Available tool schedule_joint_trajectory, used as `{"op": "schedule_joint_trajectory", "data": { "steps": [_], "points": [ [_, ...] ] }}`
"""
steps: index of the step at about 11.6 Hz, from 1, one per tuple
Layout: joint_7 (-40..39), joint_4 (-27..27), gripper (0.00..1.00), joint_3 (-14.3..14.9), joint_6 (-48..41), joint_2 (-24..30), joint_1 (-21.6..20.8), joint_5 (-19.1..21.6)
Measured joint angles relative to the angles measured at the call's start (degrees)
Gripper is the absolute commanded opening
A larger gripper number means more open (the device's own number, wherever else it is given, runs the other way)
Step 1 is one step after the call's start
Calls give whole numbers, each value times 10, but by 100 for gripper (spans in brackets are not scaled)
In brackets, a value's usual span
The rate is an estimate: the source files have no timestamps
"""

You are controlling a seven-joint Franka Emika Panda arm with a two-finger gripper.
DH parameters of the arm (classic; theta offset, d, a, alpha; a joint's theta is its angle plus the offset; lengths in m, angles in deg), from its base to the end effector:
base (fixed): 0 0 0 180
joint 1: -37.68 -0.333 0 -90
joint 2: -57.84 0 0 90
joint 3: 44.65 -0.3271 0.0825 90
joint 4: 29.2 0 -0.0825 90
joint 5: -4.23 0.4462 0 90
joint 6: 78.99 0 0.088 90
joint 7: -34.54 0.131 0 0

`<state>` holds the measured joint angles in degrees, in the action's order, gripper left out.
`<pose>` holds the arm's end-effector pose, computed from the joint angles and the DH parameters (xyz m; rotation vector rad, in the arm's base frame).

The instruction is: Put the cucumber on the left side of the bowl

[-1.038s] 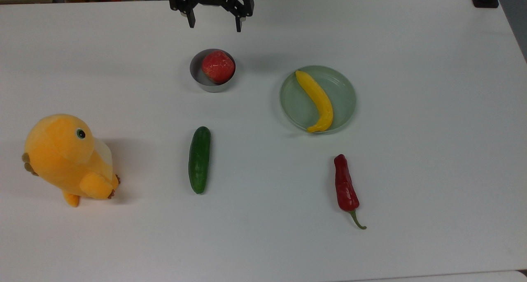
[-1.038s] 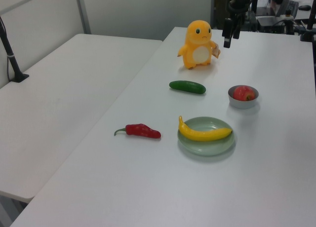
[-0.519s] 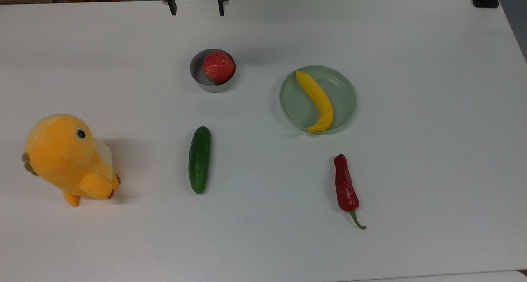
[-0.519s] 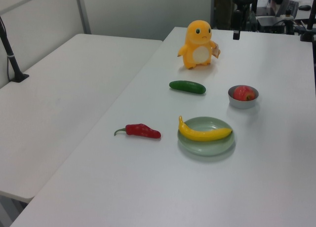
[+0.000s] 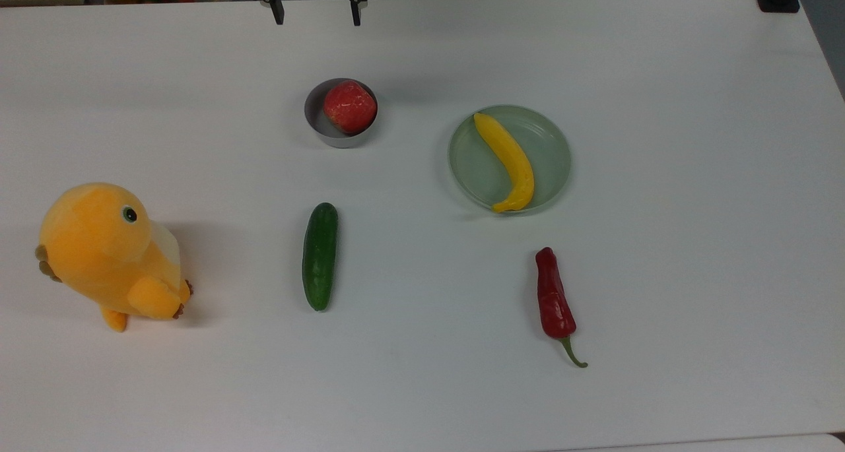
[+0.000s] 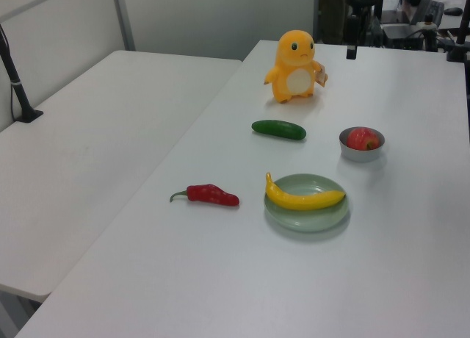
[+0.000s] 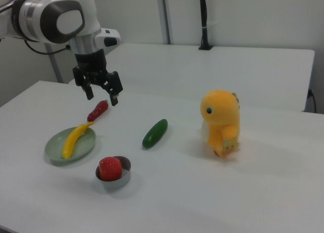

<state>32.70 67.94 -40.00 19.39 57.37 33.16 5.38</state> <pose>0.6281 0.0011 0.5523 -3.1223 -0.0422 -0.0215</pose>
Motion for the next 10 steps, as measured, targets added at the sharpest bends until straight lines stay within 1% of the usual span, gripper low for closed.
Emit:
{"op": "schedule_joint_trajectory", "data": {
  "steps": [2,3,6,10],
  "points": [
    [0,0,100,0,10,-5,0,1],
    [4,1,100,-1,30,-10,-1,2],
    [76,13,100,-5,132,-35,-4,2],
    [87,25,100,-6,203,-58,-5,2]
  ]
}}
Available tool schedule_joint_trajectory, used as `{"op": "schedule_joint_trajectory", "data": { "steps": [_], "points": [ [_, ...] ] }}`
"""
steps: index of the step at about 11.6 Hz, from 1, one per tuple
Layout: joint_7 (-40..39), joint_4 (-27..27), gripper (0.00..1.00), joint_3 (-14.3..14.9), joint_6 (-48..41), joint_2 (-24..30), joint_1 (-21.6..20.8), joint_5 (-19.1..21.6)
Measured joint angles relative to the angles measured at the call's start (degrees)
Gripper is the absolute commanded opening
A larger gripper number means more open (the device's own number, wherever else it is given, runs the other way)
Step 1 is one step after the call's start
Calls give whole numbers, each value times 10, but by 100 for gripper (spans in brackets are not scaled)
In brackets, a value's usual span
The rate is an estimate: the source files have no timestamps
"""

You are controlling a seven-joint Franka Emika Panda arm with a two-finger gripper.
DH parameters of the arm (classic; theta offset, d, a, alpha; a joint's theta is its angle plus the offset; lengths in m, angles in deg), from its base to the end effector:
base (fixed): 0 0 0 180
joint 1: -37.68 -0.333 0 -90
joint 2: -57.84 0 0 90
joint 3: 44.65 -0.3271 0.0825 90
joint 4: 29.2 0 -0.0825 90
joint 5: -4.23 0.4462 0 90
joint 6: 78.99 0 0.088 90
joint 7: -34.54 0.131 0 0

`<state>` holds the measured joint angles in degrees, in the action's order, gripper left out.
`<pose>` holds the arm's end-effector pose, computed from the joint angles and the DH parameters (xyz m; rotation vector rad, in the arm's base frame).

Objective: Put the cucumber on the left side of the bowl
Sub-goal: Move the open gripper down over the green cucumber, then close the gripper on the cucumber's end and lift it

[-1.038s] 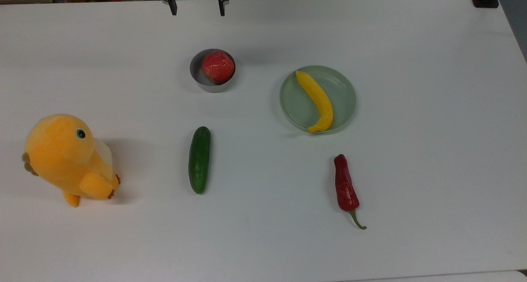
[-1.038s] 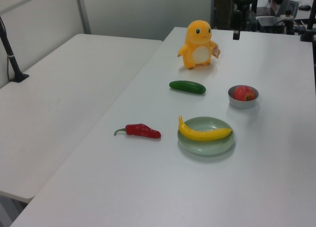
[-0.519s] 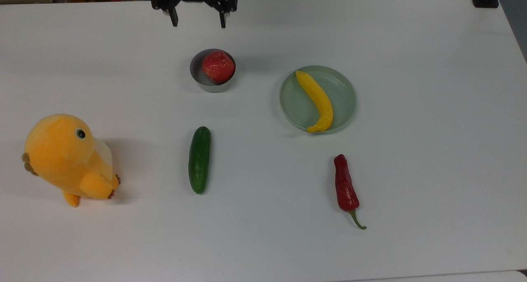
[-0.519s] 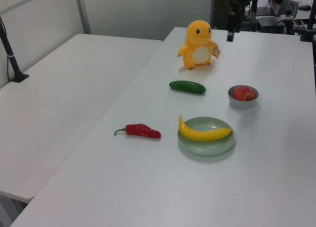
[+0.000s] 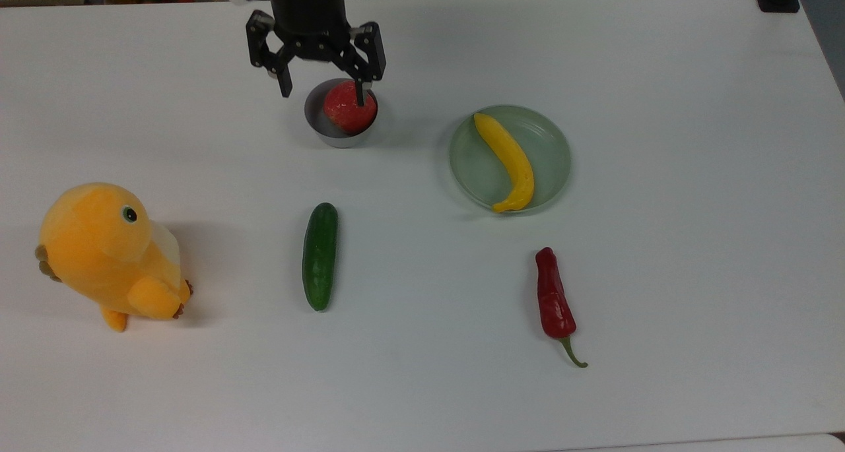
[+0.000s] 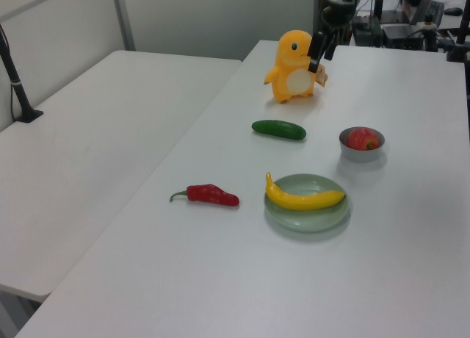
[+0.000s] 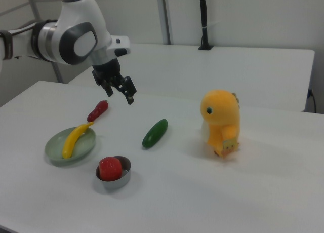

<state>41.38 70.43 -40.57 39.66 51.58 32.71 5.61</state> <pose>0.6840 0.0139 0.4982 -3.0881 0.1727 -0.3440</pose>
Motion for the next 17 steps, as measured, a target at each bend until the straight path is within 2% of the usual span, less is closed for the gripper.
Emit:
{"op": "schedule_joint_trajectory", "data": {
  "steps": [4,8,12,15,16,17],
  "points": [
    [-1,3,100,-1,91,-62,0,-6],
    [-2,0,100,-1,158,-129,2,-54],
    [-2,-2,100,-1,175,-171,10,-86],
    [-2,-7,100,-1,217,-212,18,-88],
    [-2,-11,88,-1,230,-223,18,-88],
    [-2,-14,52,-1,242,-232,18,-88]
  ]
}}
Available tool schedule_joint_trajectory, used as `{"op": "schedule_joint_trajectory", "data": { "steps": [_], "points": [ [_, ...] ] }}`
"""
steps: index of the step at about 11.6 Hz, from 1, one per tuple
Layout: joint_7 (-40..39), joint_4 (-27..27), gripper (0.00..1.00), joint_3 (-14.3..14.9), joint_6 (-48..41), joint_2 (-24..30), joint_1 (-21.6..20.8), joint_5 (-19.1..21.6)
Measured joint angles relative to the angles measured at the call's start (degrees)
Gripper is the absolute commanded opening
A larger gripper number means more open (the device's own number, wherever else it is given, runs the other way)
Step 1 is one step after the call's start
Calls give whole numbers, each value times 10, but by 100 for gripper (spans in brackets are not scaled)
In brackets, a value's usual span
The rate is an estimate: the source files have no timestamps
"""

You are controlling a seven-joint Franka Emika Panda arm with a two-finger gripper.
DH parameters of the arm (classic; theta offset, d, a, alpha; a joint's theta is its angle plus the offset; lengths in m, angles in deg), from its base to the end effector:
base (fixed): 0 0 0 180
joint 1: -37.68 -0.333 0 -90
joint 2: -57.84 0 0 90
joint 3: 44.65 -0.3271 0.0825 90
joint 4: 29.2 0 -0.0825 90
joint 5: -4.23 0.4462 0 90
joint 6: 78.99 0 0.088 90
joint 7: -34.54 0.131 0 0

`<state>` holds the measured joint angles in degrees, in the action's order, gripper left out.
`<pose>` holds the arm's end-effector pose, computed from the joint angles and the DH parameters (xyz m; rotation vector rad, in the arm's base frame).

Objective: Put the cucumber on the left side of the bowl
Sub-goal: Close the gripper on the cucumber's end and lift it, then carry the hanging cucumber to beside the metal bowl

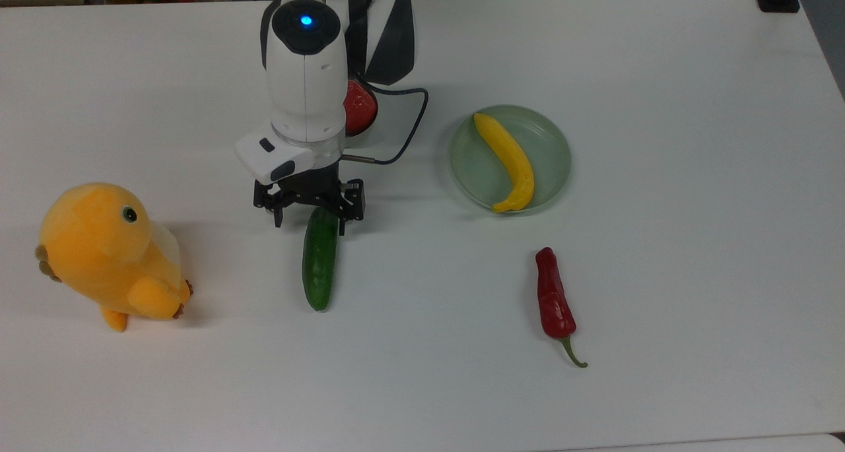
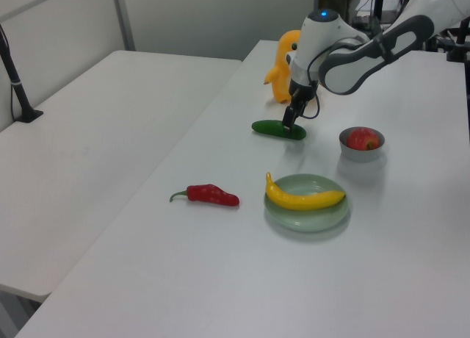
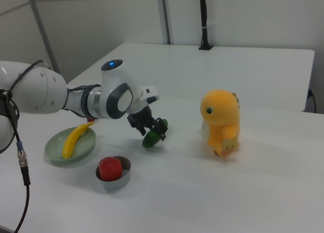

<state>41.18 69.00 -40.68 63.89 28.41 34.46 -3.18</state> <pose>0.7558 -0.0065 0.2679 3.0036 -0.0341 0.4111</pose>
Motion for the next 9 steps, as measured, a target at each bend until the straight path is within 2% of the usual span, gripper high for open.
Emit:
{"op": "schedule_joint_trajectory", "data": {
  "steps": [1,2,3,5,7,9],
  "points": [
    [0,-2,28,0,6,-6,-1,0],
    [0,-3,14,0,7,-10,-1,-1],
    [0,-4,5,0,7,-12,-1,-9],
    [0,-6,4,0,7,-12,-2,-42],
    [0,-7,4,0,7,-12,-2,-49],
    [0,-18,10,0,7,-2,-1,-49]
  ]
}}
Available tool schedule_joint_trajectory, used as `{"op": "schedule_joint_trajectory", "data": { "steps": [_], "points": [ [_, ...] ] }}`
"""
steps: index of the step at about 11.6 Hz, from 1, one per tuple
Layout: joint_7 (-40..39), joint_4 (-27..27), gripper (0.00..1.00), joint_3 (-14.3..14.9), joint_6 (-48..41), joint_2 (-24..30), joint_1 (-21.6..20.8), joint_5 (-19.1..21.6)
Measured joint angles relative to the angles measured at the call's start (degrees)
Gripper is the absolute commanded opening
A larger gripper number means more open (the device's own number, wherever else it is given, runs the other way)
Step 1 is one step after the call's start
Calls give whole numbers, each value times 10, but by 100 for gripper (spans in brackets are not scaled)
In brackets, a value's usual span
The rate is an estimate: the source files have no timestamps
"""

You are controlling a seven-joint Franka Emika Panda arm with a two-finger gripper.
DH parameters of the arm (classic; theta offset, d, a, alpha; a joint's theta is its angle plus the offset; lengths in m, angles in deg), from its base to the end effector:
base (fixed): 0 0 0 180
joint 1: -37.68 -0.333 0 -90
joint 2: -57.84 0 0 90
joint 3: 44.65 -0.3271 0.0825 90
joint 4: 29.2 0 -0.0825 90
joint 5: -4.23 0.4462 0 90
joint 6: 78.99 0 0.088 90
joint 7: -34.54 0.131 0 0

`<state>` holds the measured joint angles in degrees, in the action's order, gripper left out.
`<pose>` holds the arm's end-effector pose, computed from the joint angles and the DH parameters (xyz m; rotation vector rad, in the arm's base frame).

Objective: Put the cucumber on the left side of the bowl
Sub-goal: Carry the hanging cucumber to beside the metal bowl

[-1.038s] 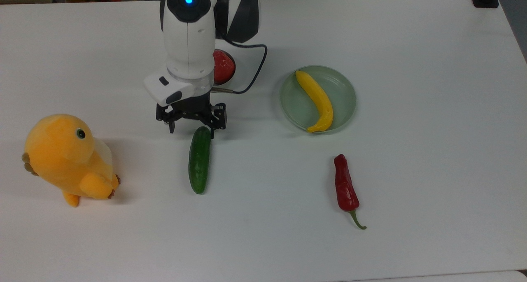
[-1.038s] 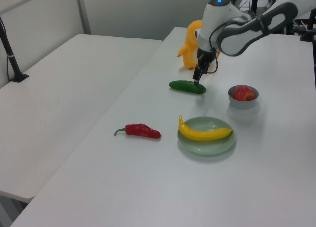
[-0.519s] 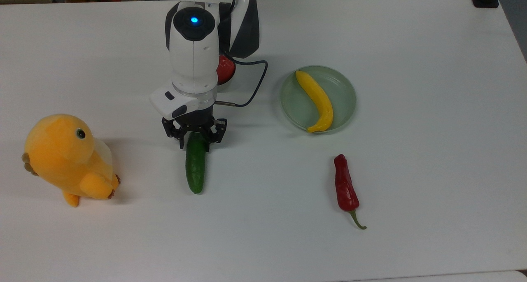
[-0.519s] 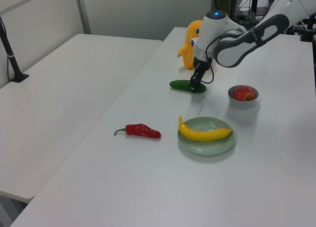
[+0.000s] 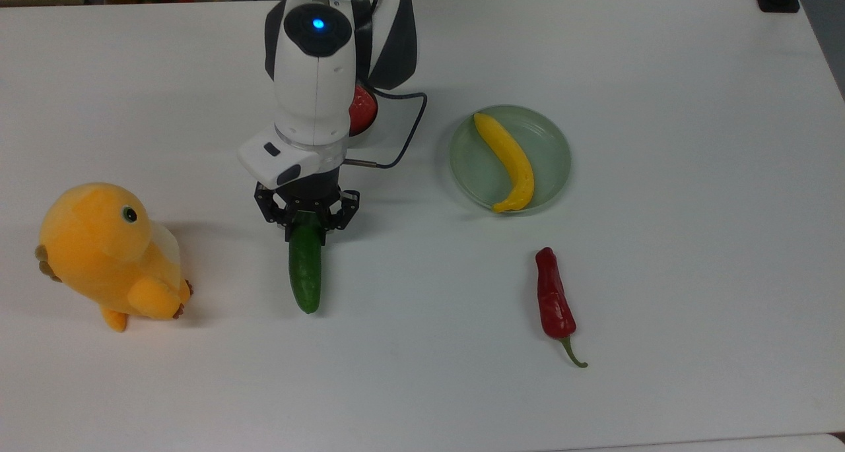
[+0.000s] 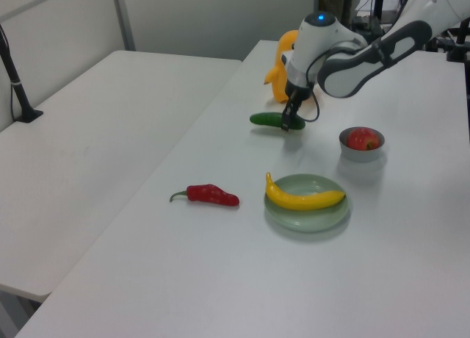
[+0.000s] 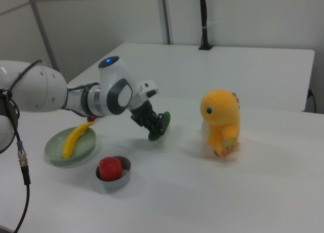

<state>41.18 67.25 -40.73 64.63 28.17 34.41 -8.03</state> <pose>0.7661 -0.0050 0.2825 2.9371 0.0589 0.4639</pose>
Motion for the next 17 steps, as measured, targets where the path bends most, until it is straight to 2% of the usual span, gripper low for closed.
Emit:
{"op": "schedule_joint_trajectory", "data": {
  "steps": [2,7,10,13,17],
  "points": [
    [0,2,8,0,-18,31,1,0],
    [0,55,6,-25,-219,131,-6,4],
    [0,104,6,-28,-282,183,-39,28],
    [0,121,7,-46,-308,205,-53,45],
    [13,128,7,-91,-331,205,-53,50]
  ]
}}
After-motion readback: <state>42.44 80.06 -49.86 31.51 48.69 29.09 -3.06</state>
